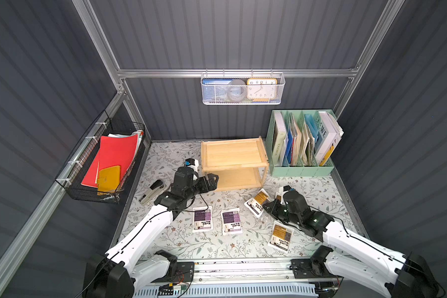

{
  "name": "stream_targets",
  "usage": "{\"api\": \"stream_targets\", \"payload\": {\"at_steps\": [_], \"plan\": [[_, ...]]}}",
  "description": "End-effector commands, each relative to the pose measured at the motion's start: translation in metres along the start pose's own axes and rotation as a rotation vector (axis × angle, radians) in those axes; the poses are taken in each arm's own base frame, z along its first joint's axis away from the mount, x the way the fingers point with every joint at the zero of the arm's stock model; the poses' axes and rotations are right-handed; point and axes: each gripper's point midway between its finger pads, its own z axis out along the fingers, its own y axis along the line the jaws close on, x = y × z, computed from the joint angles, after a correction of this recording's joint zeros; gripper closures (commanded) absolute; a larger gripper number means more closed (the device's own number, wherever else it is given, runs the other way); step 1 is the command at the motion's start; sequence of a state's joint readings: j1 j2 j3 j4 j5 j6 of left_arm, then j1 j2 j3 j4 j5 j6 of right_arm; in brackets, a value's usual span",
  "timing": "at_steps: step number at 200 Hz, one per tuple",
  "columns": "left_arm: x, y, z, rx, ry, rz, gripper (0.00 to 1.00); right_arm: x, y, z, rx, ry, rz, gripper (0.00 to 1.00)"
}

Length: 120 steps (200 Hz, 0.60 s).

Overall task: Place the bagged coffee beans on the shelf by color
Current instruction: Pick up the bagged coffee beans at the center of the board, then place the bagged coffee beans on the shelf.

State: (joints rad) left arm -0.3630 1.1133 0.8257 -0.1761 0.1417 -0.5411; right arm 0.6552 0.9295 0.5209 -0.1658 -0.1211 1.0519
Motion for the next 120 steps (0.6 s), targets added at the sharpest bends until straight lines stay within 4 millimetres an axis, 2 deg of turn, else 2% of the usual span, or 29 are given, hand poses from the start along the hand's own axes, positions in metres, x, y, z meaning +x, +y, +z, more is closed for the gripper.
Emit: {"api": "stream_targets", "payload": {"at_steps": [1,31,71,104,106,120], "plan": [[-0.007,-0.018,-0.017,0.045,0.015,0.053,0.00,0.016,0.024,-0.016,-0.045,0.137,-0.085,1.00],[-0.030,-0.036,-0.035,0.073,-0.022,0.078,0.00,0.016,0.068,-0.033,-0.133,0.207,-0.161,1.00],[-0.062,-0.041,-0.041,-0.003,-0.041,0.059,0.00,-0.011,0.134,-0.047,-0.228,0.168,-0.266,1.00],[-0.094,-0.036,-0.039,-0.109,-0.089,0.069,0.00,-0.034,0.182,-0.045,-0.278,0.147,-0.354,1.00],[-0.096,-0.035,-0.039,-0.116,-0.093,0.069,0.00,-0.035,0.181,-0.038,-0.266,0.155,-0.353,1.00],[-0.109,-0.032,-0.040,-0.159,-0.132,0.067,0.00,-0.045,0.193,-0.029,-0.270,0.154,-0.373,1.00]]}}
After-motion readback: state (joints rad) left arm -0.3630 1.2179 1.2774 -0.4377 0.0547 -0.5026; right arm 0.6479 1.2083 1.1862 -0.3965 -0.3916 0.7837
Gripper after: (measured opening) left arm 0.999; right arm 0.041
